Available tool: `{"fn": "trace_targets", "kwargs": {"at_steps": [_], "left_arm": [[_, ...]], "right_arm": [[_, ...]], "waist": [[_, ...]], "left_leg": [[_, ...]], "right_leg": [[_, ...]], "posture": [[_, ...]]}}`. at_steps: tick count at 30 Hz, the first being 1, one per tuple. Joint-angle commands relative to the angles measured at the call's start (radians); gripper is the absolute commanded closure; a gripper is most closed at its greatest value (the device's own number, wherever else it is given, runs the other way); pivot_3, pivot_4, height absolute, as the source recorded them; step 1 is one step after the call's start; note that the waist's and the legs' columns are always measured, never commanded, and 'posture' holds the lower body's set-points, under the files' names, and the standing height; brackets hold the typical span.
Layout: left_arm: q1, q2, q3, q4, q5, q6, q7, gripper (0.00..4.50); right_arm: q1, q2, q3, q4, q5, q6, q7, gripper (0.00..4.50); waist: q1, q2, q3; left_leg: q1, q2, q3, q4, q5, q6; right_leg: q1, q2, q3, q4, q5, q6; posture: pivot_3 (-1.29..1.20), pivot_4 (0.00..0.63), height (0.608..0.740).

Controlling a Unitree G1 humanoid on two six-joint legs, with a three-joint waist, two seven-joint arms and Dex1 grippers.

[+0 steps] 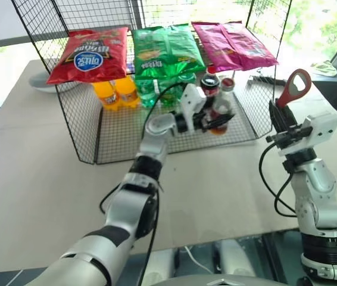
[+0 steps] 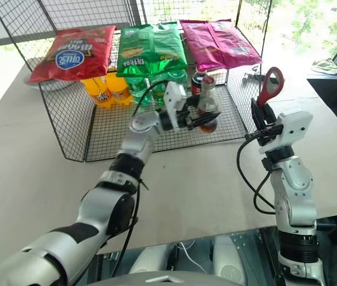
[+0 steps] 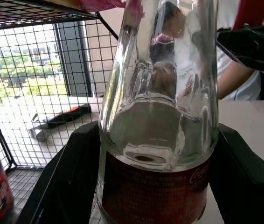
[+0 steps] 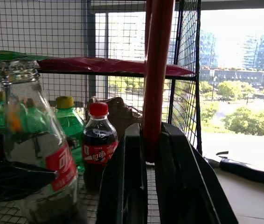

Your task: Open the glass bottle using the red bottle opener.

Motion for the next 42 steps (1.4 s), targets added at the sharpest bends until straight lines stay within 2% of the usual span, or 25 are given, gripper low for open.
{"fn": "trace_targets", "kwargs": {"at_steps": [1, 7, 13, 20, 32, 34, 35, 36, 42], "left_arm": [[0.086, 0.064, -0.01, -0.299, -0.065, 0.12, -0.007, 1.88], [0.291, 0.167, -0.04, -0.605, -0.129, 0.342, 0.011, 1.88], [0.401, 0.195, -0.011, -0.758, -0.213, 0.462, 0.07, 1.88], [0.516, 0.222, -0.059, -0.785, -0.2, 0.402, 0.079, 1.88], [0.541, 0.231, -0.096, -0.753, -0.197, 0.319, 0.092, 1.88], [0.541, 0.233, -0.098, -0.752, -0.198, 0.317, 0.093, 0.86], [0.541, 0.233, -0.099, -0.752, -0.199, 0.318, 0.093, 0.59], [0.541, 0.232, -0.098, -0.75, -0.196, 0.31, 0.097, 0.05], [0.536, 0.215, -0.077, -0.753, -0.22, 0.308, 0.118, 0.05]], "right_arm": [[-0.039, -0.04, -0.037, 0.017, 0.039, 0.0, 0.045, 4.5], [-0.105, -0.07, -0.042, 0.118, 0.055, -0.02, 0.1, 4.5], [-0.123, -0.055, -0.025, 0.141, 0.054, -0.026, 0.122, 4.5], [-0.127, -0.046, -0.014, 0.136, 0.052, -0.019, 0.135, 4.5], [-0.062, -0.061, 0.021, 0.068, 0.069, 0.042, 0.179, 4.5], [-0.054, -0.063, 0.03, 0.061, 0.066, 0.049, 0.186, 4.5], [-0.052, -0.063, 0.034, 0.058, 0.067, 0.052, 0.189, 4.5], [-0.051, -0.061, 0.037, 0.056, 0.067, 0.055, 0.191, 4.5], [-0.054, -0.058, 0.044, 0.064, 0.063, 0.056, 0.197, 4.5]], "waist": [[-0.001, 0.0, 0.0], [0.002, 0.0, 0.0], [0.007, 0.0, 0.0], [0.007, 0.0, 0.0], [0.022, 0.001, 0.0], [0.022, 0.001, 0.0], [0.022, 0.001, 0.0], [0.022, 0.001, 0.0], [0.022, 0.001, 0.0]], "left_leg": [[0.0, 0.0, 0.0, 0.0, 0.0, 0.0], [0.001, 0.001, 0.0, 0.0, 0.0, 0.0], [0.0, 0.001, 0.0, 0.001, 0.0, 0.0], [0.001, 0.001, 0.001, 0.001, 0.0, 0.0], [0.001, 0.001, 0.001, 0.001, 0.0, 0.0], [0.001, 0.001, 0.001, 0.001, 0.0, 0.0], [0.001, 0.001, 0.001, 0.001, 0.0, 0.0], [0.001, 0.001, 0.001, 0.001, 0.0, 0.0], [0.001, 0.001, 0.001, 0.001, 0.0, 0.0]], "right_leg": [[0.0, 0.0, 0.0, 0.0, 0.0, 0.0], [0.0, 0.0, 0.001, 0.0, 0.0, 0.0], [0.0, 0.0, 0.001, 0.0, 0.0, 0.0], [0.0, 0.0, 0.002, 0.0, 0.0, 0.0], [0.0, 0.0, 0.002, 0.0, 0.0, 0.0], [0.0, 0.0, 0.002, 0.0, 0.0, 0.0], [0.0, 0.0, 0.002, 0.0, 0.0, 0.0], [0.0, 0.0, 0.002, 0.0, 0.0, 0.0], [0.0, 0.0, 0.002, 0.0, 0.0, 0.0]], "posture": [[0.0, 0.15, 0.74], [0.0, 0.15, 0.74], [0.0, 0.15, 0.74], [0.0, 0.15, 0.74], [0.0, 0.15, 0.74], [0.0, 0.15, 0.74], [0.0, 0.15, 0.74], [0.0, 0.15, 0.74], [0.0, 0.15, 0.74]]}}
